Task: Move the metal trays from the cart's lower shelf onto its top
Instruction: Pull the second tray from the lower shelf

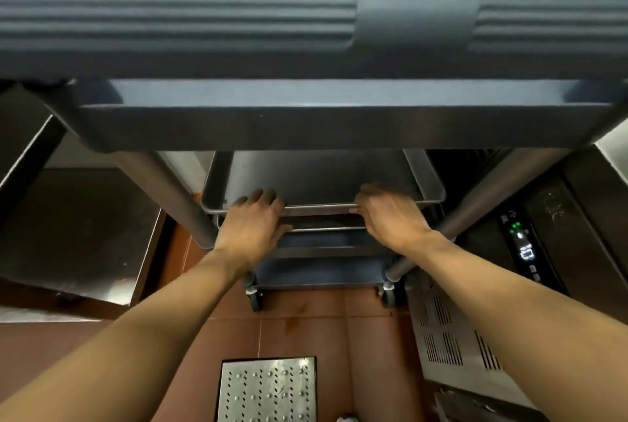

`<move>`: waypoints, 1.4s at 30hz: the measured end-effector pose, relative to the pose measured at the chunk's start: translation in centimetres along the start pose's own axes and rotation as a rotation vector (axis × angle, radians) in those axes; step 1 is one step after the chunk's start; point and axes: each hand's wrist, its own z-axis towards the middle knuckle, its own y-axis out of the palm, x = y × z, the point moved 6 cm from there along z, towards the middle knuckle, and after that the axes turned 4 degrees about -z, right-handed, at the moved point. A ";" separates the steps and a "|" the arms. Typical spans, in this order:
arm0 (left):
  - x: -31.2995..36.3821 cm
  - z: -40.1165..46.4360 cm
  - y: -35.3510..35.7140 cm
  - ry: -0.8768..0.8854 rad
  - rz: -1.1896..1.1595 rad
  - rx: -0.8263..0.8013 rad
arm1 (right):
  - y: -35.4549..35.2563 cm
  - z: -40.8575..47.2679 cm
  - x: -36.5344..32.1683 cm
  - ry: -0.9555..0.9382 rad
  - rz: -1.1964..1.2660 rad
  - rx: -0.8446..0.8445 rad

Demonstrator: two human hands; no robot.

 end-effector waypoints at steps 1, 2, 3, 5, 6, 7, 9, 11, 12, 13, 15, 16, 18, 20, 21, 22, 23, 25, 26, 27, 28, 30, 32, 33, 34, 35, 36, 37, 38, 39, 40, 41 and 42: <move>0.4 0.0 -1.2 0.021 0.053 0.019 | -1.3 -0.2 0.0 -0.001 -0.002 0.013; 0.9 0.0 -2.6 0.036 0.087 0.043 | -2.5 -0.4 0.0 0.000 -0.013 0.016; 1.4 0.0 -4.0 0.055 0.104 0.061 | -3.7 -0.6 0.1 0.005 -0.032 0.018; 2.3 -0.4 -6.7 0.080 0.089 0.071 | -6.3 -1.2 0.0 0.006 -0.054 0.041; 2.5 -0.7 -8.0 0.084 0.071 0.068 | -7.6 -1.4 -0.4 -0.003 -0.066 0.041; 2.8 -1.2 -9.1 0.092 0.057 0.065 | -8.6 -1.8 -1.0 -0.016 -0.092 0.018; 3.4 -2.6 -11.0 0.111 0.039 0.057 | -10.4 -2.7 -2.3 -0.023 -0.151 -0.023; 4.1 -4.1 -13.0 0.116 0.025 0.051 | -12.5 -3.7 -3.3 -0.008 -0.157 -0.006; 4.5 -4.8 -14.0 0.120 0.016 0.050 | -13.4 -4.3 -3.7 -0.002 -0.145 -0.002; 5.0 -5.4 -15.1 0.128 0.016 0.056 | -14.3 -5.0 -4.0 0.004 -0.136 -0.001; 5.8 -6.9 -16.9 0.122 0.032 0.053 | -16.2 -6.5 -4.9 0.011 -0.143 -0.003; 6.2 -7.8 -17.7 0.109 0.023 0.046 | -17.2 -7.5 -5.4 0.017 -0.151 -0.010; 7.0 -9.6 -19.1 0.102 -0.019 0.026 | -19.3 -9.3 -6.2 0.018 -0.149 -0.019; 7.9 -11.4 -20.7 0.128 -0.043 0.015 | -21.5 -10.9 -7.0 0.008 -0.140 -0.034; 8.3 -12.3 -21.7 0.132 -0.058 0.005 | -22.7 -11.6 -7.3 0.004 -0.137 -0.055; 8.7 -13.2 -22.9 0.135 -0.076 -0.003 | -24.0 -12.3 -7.7 0.004 -0.132 -0.073; 9.1 -14.0 -24.1 0.142 -0.092 -0.011 | -25.5 -13.0 -8.1 0.006 -0.123 -0.085; 10.1 -15.7 -26.6 0.147 -0.119 -0.035 | -28.3 -14.4 -9.1 0.014 -0.105 -0.101; 10.7 -16.5 -28.2 0.149 -0.132 -0.045 | -30.0 -15.1 -9.5 0.022 -0.099 -0.108; 11.2 -17.2 -29.7 0.151 -0.138 -0.059 | -31.6 -15.9 -10.0 0.028 -0.091 -0.119; 11.6 -18.0 -31.3 0.152 -0.138 -0.074 | -33.0 -16.6 -10.6 0.032 -0.080 -0.126; 12.2 -19.5 -34.0 0.143 -0.134 -0.111 | -35.7 -18.2 -11.7 0.039 -0.048 -0.130; 12.9 -20.7 -36.3 0.150 -0.115 -0.158 | -37.9 -19.7 -12.6 0.049 -0.011 -0.141; 13.3 -21.3 -37.5 0.158 -0.096 -0.168 | -38.9 -20.5 -13.0 0.053 0.003 -0.148; 13.8 -21.8 -38.6 0.166 -0.074 -0.170 | -40.0 -21.1 -13.3 0.050 0.010 -0.157; 14.3 -22.3 -39.8 0.170 -0.052 -0.177 | -41.2 -21.7 -13.6 0.047 0.009 -0.165; 14.8 -22.8 -41.1 0.168 -0.035 -0.187 | -42.5 -22.2 -13.8 0.043 0.001 -0.170; 15.2 -23.1 -42.3 0.160 -0.022 -0.197 | -43.7 -22.5 -13.9 0.037 -0.009 -0.169; 15.7 -23.4 -43.6 0.151 -0.010 -0.206 | -45.0 -22.9 -14.0 0.031 -0.018 -0.162; 16.1 -23.6 -44.9 0.143 -0.002 -0.215 | -46.4 -23.2 -14.0 0.018 -0.025 -0.153; 16.6 -23.9 -46.3 0.137 0.002 -0.221 | -47.9 -23.5 -14.1 0.003 -0.025 -0.141; 17.1 -24.0 -47.8 0.135 0.003 -0.227 | -49.4 -23.8 -14.0 -0.010 -0.023 -0.128; 17.7 -24.2 -49.3 0.130 0.000 -0.238 | -50.9 -24.0 -13.9 -0.023 -0.023 -0.114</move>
